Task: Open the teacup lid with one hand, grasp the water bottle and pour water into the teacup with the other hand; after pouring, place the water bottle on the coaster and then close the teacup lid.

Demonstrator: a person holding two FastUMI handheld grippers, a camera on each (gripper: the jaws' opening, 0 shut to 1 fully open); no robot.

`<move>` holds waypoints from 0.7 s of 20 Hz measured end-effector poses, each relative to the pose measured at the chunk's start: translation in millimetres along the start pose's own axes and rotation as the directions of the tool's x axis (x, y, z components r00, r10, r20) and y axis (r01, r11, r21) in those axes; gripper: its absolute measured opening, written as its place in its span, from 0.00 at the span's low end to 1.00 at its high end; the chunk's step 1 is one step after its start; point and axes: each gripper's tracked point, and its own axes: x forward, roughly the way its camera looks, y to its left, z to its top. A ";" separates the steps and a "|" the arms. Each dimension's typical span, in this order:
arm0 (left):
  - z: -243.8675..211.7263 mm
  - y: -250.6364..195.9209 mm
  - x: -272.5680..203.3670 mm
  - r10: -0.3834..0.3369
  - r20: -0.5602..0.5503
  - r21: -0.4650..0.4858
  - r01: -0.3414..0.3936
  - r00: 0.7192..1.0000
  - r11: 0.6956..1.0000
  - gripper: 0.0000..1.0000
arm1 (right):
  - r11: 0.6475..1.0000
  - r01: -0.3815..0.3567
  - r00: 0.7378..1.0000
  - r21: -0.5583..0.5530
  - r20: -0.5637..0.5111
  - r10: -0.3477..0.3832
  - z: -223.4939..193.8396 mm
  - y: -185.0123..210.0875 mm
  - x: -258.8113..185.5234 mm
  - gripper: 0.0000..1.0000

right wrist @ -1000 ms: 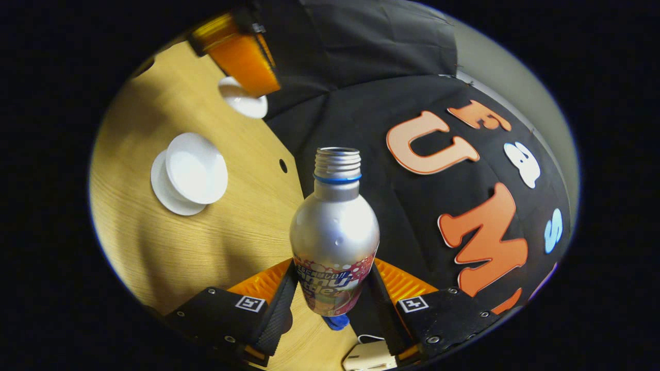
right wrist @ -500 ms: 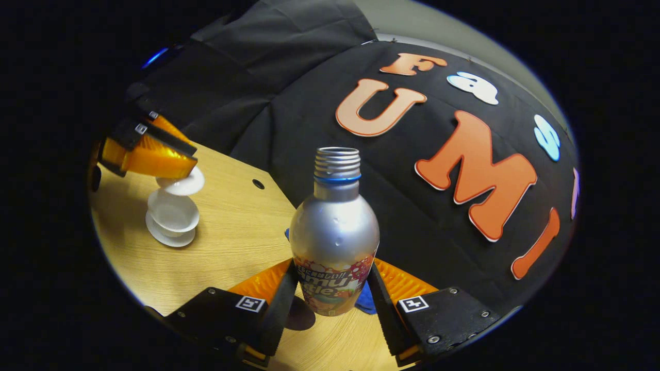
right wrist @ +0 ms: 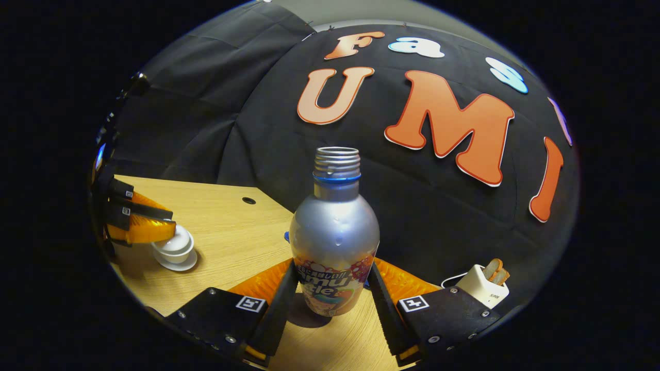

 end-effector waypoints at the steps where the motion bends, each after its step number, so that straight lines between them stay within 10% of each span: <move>1: -2.0 0.7 1.4 0.005 -0.008 0.001 -0.005 1.000 1.000 0.33 | 1.000 -0.001 1.000 0.015 -0.003 0.001 -0.3 0.6 0.8 0.79; 7: -2.9 0.0 1.8 0.001 -0.007 0.001 -0.001 1.000 1.000 0.30 | 0.995 -0.018 1.000 0.101 -0.020 0.020 -11.6 1.5 9.7 0.79; 14: 14.1 4.4 0.0 0.017 0.056 0.002 -0.017 0.998 1.000 0.50 | 0.980 -0.013 0.993 0.196 -0.110 0.036 -47.3 8.4 33.7 0.79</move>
